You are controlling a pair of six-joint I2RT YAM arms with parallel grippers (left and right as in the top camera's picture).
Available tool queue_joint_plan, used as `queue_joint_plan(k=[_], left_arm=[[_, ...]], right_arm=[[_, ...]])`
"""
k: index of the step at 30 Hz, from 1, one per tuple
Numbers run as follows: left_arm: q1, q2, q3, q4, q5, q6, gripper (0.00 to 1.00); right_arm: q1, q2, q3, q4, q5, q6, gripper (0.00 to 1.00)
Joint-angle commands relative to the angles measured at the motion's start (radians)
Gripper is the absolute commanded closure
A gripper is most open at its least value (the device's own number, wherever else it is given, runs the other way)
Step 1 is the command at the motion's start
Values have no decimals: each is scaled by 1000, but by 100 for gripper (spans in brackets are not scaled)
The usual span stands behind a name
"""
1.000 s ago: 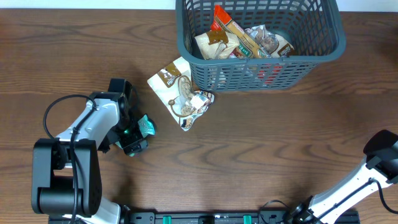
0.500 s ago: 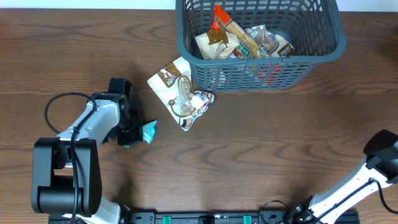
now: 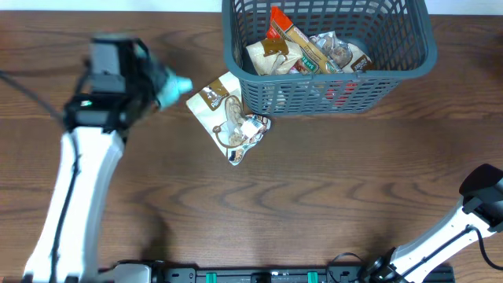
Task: Pack container
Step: 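Lift the wipes pack and carry it into the basket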
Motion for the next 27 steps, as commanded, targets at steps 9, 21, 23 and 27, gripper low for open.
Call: queue_joint_plan(k=[9,21,23,27], left_arm=[[-224,60,196,269,-99,139,94],[-431,345,196,582,-101,133,94],[-435,377,195,576,-100,133,94],[-435,420,195,544,-100,134,93]], right_arm=[[-3,0,2,-3,-3,-5,1],[-3,0,2,-3,-3,-5,1],[-3,0,2,-3,-3,-5,1],[-3,0,2,-3,-3,-5,1]])
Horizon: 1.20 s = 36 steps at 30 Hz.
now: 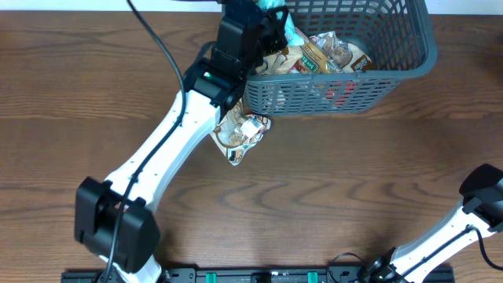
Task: Pack container
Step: 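Lift the wipes pack and carry it into the basket, then release the wipes pack and pull the left gripper back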
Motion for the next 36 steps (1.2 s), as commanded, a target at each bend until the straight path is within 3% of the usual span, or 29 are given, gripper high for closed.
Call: queue_joint_plan(k=[1,3,5,7,10,17,22,28,32,36], left_arm=[[4,16,6,-15,-13,13,89],[4,28,6,-36,-13,14,67],[4,33,6,-49,-13,18,52],[4,33,6,-52,-13,43,32],[4,32,6,-53,-12,108,16],[5,0,49,-105,6,210,14],[5,-41,261,-323,-67,347,13],[5,-141,428,-491,-244,354,13],[5,-234,430,-500,-336,359,13],[13,-274,430,-509,-338,404,13]], right_arm=[[-3,0,2,-3,-3,-5,1],[-3,0,2,-3,-3,-5,1],[-3,0,2,-3,-3,-5,1],[-3,0,2,-3,-3,-5,1],[-3,0,2,-3,-3,-5,0],[-3,0,2,-3,-3,-5,1],[-3,0,2,-3,-3,-5,1],[-3,0,2,-3,-3,-5,1],[-3,0,2,-3,-3,-5,1],[-3,0,2,-3,-3,-5,1]])
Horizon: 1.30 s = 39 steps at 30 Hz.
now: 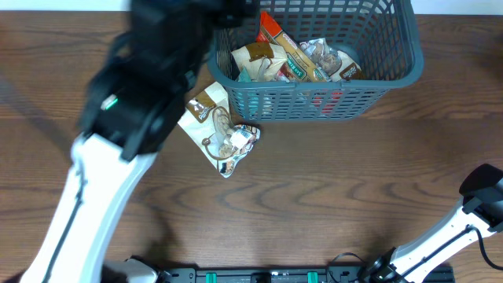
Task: Pack container
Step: 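Release the wipes pack and pull the left gripper back, then move the left gripper down to the beige PanTree bag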
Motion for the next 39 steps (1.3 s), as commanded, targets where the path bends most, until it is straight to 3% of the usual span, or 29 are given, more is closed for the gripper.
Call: queue_joint_plan(k=[1,7,15,17,20,23,26,30,39], left_arm=[[8,2,-1,-27,-59,50,13],[8,1,-1,-138,-59,23,13],[8,3,-3,-423,-48,41,12],[22,2,-3,-494,-110,-3,12],[77,1,-3,-645,-243,-365,12],[159,3,-19,-808,-235,-733,12],[218,3,-70,-907,-196,-974,12],[257,3,-177,-854,-80,-1004,12],[261,6,-573,-518,154,-1036,12]], right_arm=[[-3,0,2,-3,-3,-5,1],[-3,0,2,-3,-3,-5,1],[-3,0,2,-3,-3,-5,1],[-3,0,2,-3,-3,-5,1],[-3,0,2,-3,-3,-5,1],[-3,0,2,-3,-3,-5,1],[-3,0,2,-3,-3,-5,1],[-3,0,2,-3,-3,-5,1],[-3,0,2,-3,-3,-5,1]])
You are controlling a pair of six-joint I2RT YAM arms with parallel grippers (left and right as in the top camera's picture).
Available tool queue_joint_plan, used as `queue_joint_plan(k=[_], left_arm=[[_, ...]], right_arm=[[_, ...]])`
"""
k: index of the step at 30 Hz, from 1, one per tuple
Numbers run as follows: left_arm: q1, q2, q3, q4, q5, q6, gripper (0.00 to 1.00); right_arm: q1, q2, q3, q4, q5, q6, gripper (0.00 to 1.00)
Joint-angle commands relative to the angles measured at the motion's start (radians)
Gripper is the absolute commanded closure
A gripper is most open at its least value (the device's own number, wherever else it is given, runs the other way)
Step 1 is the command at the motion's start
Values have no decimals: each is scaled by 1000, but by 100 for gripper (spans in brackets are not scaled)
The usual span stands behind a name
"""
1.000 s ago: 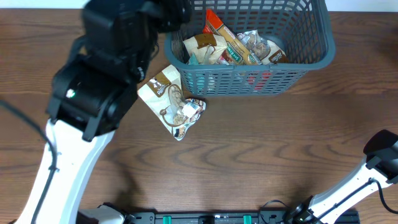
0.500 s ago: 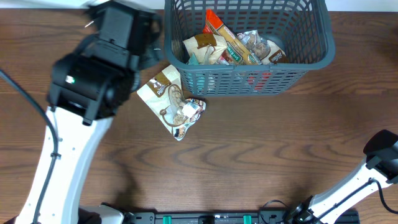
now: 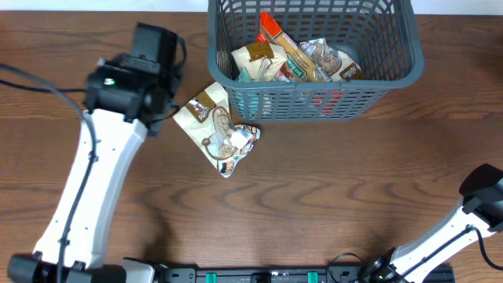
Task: Pack container
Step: 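Move the left gripper down to the beige PanTree bag, then grasp the top edge of the beige PanTree bag with the left gripper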
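Note:
A grey-blue plastic basket [image 3: 314, 101] stands at the back of the table and holds several snack packets, with a bit of teal [image 3: 245, 75] showing at its left side. One tan and white snack packet [image 3: 214, 126] lies flat on the wood just in front of the basket's left corner. My left gripper [image 3: 161, 108] hangs just left of that packet, under the black wrist. Its fingers are hidden, and nothing shows in them. Only the right arm's link [image 3: 479, 192] shows, at the lower right corner; its gripper is out of view.
The left arm's white link [image 3: 78, 196] runs from the bottom left edge up to the wrist. A cable [image 3: 39, 82] trails off to the left. Bare wood lies in front of the basket and the packet.
The left arm was a blurred shape close under the camera beside the basket's left corner. It now sits lower, left of the packet on the table. Basket and packet have not moved.
My left gripper held a teal item left of the loose packet. Then it was over the basket's left end with it. Later the teal item lay in the basket, and basket and packet sat slightly further left. The gripper is now back beside the packet.

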Motion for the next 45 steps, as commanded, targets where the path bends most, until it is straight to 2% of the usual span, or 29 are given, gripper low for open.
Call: queue_joint_plan(k=[1,6,11,17,26,39,45], left_arm=[[4,5,-146,95,127,-41,12],[4,38,-327,282,239,20,12],[4,118,-431,382,325,50,12],[4,262,-447,516,452,157,12],[4,329,-447,643,477,196,12],[-29,327,-447,669,549,306,12],[-44,264,-447,665,549,323,12]], right_arm=[[-3,0,2,-3,-3,-5,1],[-3,0,2,-3,-3,-5,1],[-3,0,2,-3,-3,-5,1],[-3,0,2,-3,-3,-5,1],[-3,0,2,-3,-3,-5,1],[-3,0,2,-3,-3,-5,1],[-3,0,2,-3,-3,-5,1]])
